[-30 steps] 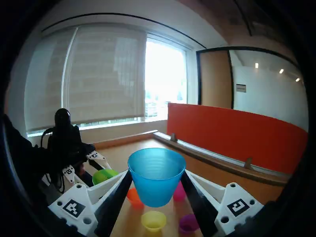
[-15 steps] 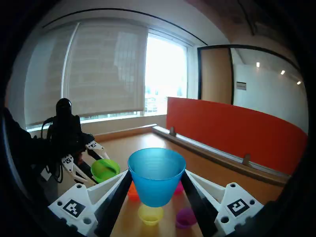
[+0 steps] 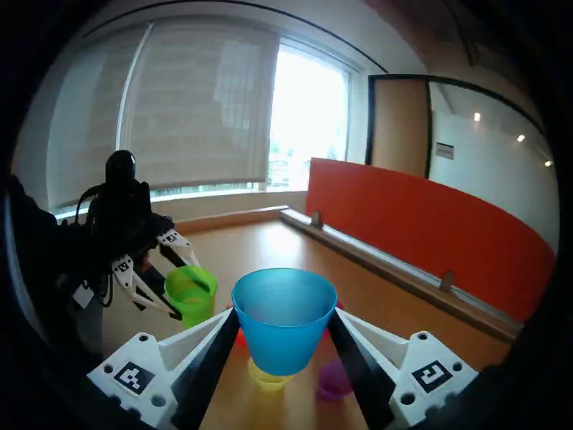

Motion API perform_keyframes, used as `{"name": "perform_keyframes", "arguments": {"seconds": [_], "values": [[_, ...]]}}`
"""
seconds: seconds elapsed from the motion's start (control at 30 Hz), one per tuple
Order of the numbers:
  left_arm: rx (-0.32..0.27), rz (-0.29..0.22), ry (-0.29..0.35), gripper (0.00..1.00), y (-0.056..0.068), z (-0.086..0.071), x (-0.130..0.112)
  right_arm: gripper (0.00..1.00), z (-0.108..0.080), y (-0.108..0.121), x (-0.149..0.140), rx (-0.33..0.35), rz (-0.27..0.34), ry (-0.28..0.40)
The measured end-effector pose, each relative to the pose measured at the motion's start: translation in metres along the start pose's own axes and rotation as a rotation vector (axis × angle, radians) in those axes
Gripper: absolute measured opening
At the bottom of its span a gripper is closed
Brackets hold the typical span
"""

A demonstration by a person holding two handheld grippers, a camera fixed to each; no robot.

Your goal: Pour water

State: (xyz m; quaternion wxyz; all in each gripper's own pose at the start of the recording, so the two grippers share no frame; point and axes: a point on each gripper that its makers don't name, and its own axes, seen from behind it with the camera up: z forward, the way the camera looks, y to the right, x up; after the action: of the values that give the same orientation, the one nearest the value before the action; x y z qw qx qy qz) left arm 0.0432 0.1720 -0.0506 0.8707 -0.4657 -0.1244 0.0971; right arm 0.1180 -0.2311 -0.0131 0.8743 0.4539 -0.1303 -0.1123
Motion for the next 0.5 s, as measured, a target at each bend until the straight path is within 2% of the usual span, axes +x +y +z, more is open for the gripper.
{"name": "perform_keyframes", "arguments": {"seconds": [0.5], "values": [[-0.003, 0.01, -0.056, 0.8, -0.004, -0.003, -0.013, 0.88, -0.011, 0.005, -0.023, 0.003, -0.014, -0.051]]}}
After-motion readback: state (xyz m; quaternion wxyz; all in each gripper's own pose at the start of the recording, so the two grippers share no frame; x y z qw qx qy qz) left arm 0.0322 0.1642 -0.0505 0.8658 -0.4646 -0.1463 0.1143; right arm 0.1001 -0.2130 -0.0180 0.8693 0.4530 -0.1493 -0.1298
